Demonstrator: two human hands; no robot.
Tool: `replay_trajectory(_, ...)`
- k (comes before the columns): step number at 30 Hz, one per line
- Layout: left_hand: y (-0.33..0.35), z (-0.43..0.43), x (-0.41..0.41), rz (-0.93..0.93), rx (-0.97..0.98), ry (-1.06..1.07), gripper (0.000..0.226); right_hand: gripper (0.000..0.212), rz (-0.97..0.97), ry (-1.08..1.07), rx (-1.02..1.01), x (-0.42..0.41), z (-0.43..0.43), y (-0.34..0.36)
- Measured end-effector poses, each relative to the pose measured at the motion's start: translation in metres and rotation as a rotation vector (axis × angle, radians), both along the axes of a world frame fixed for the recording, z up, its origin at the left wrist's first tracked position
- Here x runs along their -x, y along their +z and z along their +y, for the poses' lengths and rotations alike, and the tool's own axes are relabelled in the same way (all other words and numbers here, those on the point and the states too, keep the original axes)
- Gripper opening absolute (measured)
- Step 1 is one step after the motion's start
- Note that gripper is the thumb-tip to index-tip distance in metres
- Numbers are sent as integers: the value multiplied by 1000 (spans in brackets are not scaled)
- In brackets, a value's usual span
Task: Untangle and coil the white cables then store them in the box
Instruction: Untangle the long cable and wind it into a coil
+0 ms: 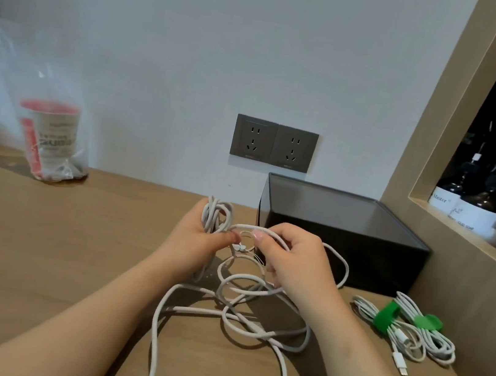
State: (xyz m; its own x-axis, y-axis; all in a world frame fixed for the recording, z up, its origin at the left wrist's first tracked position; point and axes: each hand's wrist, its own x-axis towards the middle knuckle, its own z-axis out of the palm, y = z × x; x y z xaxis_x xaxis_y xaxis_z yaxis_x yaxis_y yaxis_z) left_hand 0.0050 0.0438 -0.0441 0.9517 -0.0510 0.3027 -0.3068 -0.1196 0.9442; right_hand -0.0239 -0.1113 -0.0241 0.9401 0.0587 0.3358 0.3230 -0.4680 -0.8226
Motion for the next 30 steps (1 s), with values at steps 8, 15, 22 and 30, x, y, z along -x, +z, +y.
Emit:
replay_trajectory(8,8,6,-8,13,215,-78,19,19,204,86,-665,-10,7,11)
replay_trajectory(15,15,12,-6,110,216,-218,18,17,-42,-71,-410,-13,-3,11)
replay_trajectory(22,19,15,0,216,-37,-369,23,13,-454,-293,133,-16,-18,4)
replay_trajectory(30,24,18,7,352,-26,-675,25,9,-569,-420,-26,-16,-25,9)
